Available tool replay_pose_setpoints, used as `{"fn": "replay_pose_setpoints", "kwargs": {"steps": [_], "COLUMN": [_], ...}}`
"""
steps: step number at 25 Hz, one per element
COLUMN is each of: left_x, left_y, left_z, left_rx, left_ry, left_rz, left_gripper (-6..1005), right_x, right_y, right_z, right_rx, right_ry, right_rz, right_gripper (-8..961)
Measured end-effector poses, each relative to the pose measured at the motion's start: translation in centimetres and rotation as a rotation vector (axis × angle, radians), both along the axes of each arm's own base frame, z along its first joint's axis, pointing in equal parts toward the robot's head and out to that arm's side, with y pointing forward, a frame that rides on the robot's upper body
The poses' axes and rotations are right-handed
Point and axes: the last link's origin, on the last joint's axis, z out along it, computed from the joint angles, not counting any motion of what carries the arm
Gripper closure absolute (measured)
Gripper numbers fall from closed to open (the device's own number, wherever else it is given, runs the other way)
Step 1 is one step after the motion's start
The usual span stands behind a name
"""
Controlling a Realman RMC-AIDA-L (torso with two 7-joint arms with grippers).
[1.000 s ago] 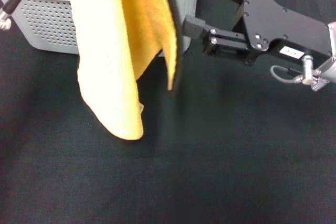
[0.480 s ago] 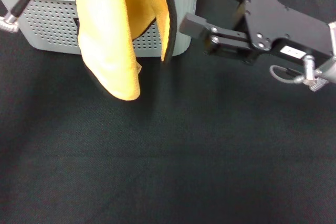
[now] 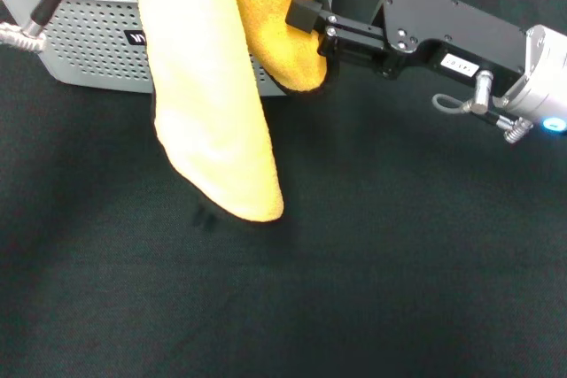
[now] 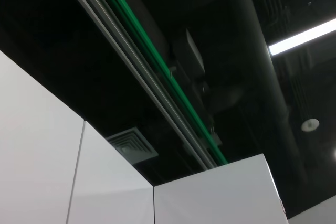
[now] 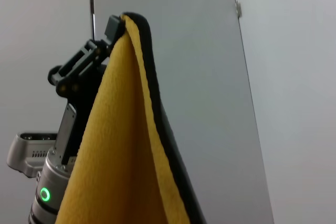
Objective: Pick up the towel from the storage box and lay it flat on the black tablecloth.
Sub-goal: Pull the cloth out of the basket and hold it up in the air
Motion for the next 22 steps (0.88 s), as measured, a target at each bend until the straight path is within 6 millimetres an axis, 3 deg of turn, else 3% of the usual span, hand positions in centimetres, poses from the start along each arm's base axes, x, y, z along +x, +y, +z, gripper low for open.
{"fn": "replay_pose_setpoints", "kwargs": {"steps": [13,16,22], "left_x": [-0.1,-0.1,-0.1], "left_y": [0.0,0.0,-0.1], "left_z": [0.5,0.6,0.7], "left_rx": [0.013,0.014,0.016], "left_ry": [-0.021,-0.027,-0.035], "left_rz": [-0.001,0.0,0.001], "left_gripper": [984,984,984], "right_x": [0.8,0.9,1.1], "right_y": [-1.0,-0.9,-0.8], "right_z": [-1.2,-1.3,-1.7], "right_rx": [-0.044,-0.044,-0.048], "right_ry": [-0.041,-0.048,-0.069], "right_rz": [-0.003,-0.014,-0.027], "right_gripper": [207,388,464]}}
